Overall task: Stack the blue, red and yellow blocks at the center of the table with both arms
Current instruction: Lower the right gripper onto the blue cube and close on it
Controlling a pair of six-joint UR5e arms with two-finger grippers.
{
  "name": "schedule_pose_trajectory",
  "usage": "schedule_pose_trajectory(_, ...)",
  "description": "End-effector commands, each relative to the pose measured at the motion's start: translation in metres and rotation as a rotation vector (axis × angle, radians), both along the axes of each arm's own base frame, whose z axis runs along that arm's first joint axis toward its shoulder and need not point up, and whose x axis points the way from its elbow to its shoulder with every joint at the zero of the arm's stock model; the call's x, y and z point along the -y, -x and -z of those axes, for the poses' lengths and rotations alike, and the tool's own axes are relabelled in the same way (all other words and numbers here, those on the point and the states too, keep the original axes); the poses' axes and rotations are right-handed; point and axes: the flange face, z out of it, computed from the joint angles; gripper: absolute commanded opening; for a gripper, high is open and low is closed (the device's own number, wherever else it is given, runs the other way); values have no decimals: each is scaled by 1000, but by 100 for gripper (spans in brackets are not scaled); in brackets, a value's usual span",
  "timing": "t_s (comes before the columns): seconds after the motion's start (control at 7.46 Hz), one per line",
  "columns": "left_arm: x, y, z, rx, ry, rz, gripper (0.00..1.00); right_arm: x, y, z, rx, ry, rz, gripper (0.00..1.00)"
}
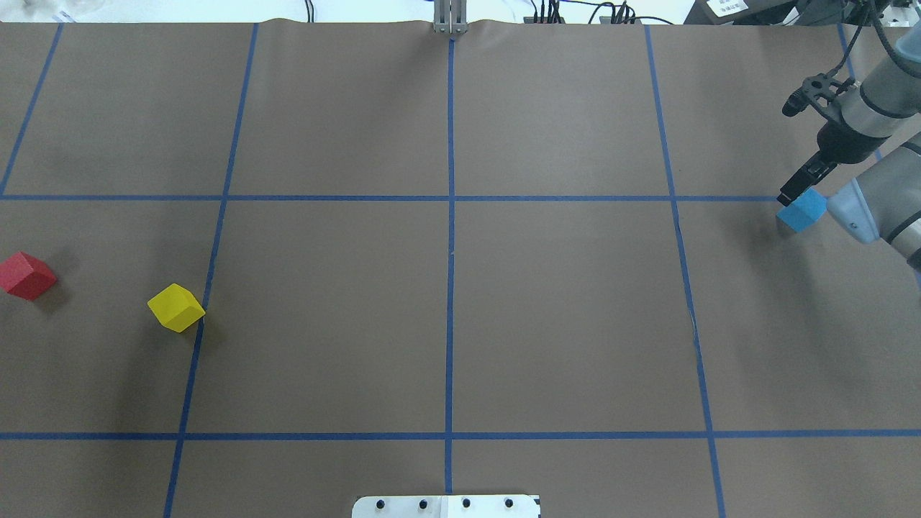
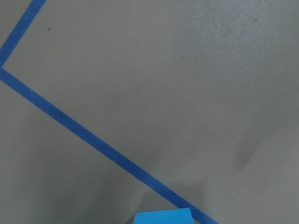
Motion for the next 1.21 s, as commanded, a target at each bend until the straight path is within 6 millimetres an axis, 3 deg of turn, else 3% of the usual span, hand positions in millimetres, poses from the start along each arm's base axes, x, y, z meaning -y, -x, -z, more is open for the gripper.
schedule_pose_trajectory(0.0,0,0,1,0,-1,0,100,-6,15,-9,-4,17,30,99)
schedule_pose_trajectory(0.8,3,-1,5,-3,-11,-2,100,-20,4,-31,-5,36,53,97)
schedule_pose_trajectory(0.94,3,-1,5,-3,-11,-2,100,-19,3,-29,-5,35,50,84)
schedule_pose_trajectory(1.07,3,-1,5,-3,-11,-2,100,-19,2,-30,-7,37,48,47)
